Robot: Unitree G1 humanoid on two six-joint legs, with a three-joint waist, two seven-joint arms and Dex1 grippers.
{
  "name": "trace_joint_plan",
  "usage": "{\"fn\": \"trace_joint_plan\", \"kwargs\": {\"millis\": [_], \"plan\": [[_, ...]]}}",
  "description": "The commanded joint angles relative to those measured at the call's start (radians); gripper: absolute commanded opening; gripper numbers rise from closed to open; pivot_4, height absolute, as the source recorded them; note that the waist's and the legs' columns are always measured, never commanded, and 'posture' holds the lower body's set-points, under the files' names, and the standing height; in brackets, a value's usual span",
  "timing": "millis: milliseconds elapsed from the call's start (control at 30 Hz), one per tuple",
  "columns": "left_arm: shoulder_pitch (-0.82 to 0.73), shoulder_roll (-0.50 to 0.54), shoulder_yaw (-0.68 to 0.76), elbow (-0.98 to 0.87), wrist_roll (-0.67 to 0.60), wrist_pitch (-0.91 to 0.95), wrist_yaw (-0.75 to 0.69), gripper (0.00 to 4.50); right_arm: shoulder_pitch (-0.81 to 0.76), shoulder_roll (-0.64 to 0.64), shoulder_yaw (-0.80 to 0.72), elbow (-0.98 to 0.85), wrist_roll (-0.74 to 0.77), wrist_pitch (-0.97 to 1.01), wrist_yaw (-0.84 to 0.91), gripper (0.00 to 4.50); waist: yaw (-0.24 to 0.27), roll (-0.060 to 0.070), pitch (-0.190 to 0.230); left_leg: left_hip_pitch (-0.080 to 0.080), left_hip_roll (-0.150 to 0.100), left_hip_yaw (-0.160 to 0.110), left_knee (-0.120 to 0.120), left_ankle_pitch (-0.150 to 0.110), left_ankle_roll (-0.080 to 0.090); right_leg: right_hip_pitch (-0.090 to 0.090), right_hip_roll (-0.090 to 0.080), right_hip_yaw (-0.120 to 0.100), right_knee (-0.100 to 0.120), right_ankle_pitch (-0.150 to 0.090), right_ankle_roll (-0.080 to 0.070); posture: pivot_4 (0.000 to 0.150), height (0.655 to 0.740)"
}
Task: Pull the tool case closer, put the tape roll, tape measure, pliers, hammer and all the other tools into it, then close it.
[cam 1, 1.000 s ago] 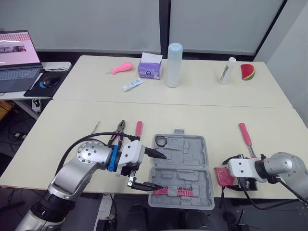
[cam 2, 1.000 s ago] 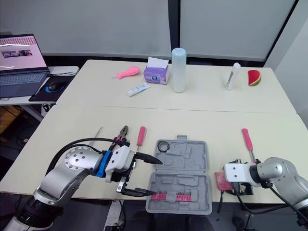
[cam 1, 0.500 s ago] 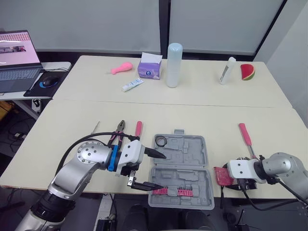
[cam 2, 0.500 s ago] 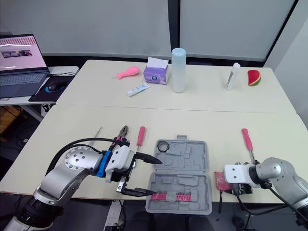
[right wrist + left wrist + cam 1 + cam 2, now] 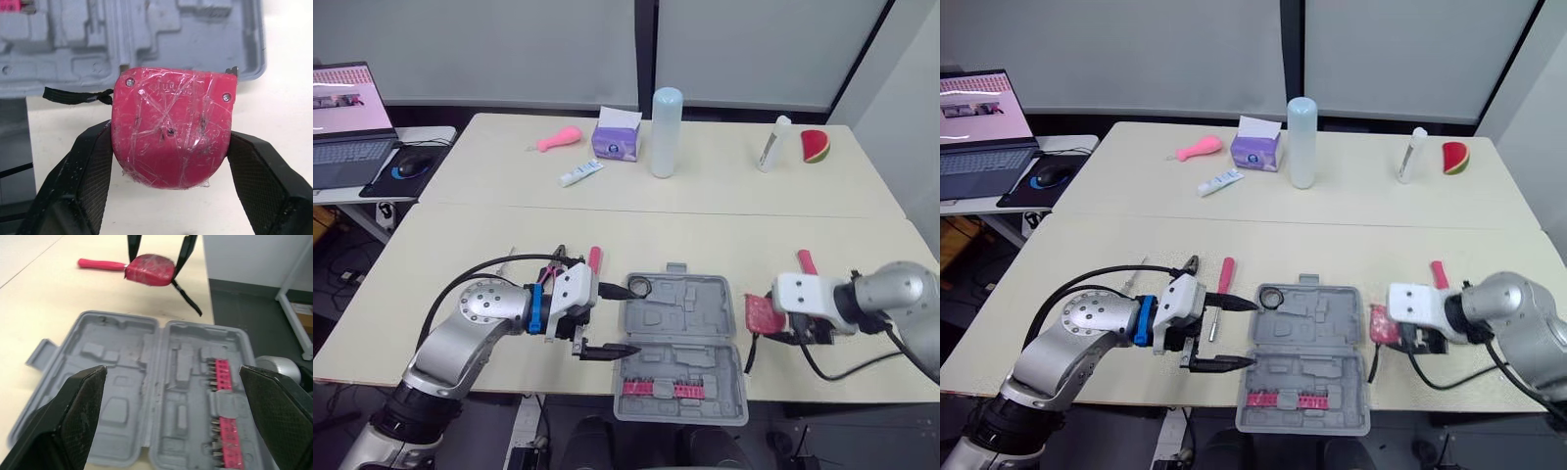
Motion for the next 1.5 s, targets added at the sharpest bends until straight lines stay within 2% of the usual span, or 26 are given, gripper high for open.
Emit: {"fn": "trace_joint_plan", "kwargs": {"millis": [33,200,300,600,1100,1500], "plan": [[-0.041,-0.013,0.018,0.006,0.004,0.017,0.03,4.5,-0.15,0.054,0.125,0.054,-0.041,0.051,0.046,3.18,0.0,0.0,0.0,0.0,0.0,0.0,0.0,0.0,0.0,0.0,0.0,0.0,0.0,0.0,0.0,0.15,0.7002],[-0.071,-0.016,-0.002,0.025,0.035,0.019,0.037,4.5,-0.322,0.144,0.262,0.217,-0.099,0.029,0.088,3.18,-0.001,0.0,0.0,-0.003,0.0,0.0,0.004,0.0,0.0,-0.002,0.0,0.001,0.0,0.0,0.0,0.15,0.7002],[-0.073,-0.016,-0.008,0.022,0.045,0.02,0.04,4.5,-0.387,0.181,0.314,0.311,-0.133,-0.014,0.105,3.18,-0.001,0.0,0.0,-0.008,0.0,-0.001,0.008,0.0,0.0,-0.005,-0.001,0.0,0.001,0.0,0.0,0.15,0.7002],[-0.045,-0.028,-0.015,0.002,0.065,0.012,0.053,4.5,-0.525,0.299,0.429,0.559,-0.25,-0.179,0.132,3.18,-0.003,0.0,0.0,-0.007,0.0,-0.002,0.009,0.0,0.001,-0.006,-0.002,-0.001,0.004,0.0,0.0,0.15,0.7002],[-0.004,-0.03,-0.014,-0.022,0.066,0.004,0.057,4.5,-0.618,0.44,0.454,0.813,-0.353,-0.34,0.148,3.18,-0.004,0.0,0.0,-0.007,0.0,0.0,0.01,0.0,0.0,-0.012,-0.002,0.0,0.013,0.0,0.0,0.15,0.7002],[0.026,-0.037,-0.013,-0.021,0.053,-0.026,0.037,4.5,-0.64,0.489,0.437,0.878,-0.393,-0.385,0.15,3.18,-0.004,0.0,0.0,-0.008,0.0,0.0,0.01,0.0,0.0,-0.012,-0.002,0.0,0.014,0.0,0.0,0.15,0.7002]]}}
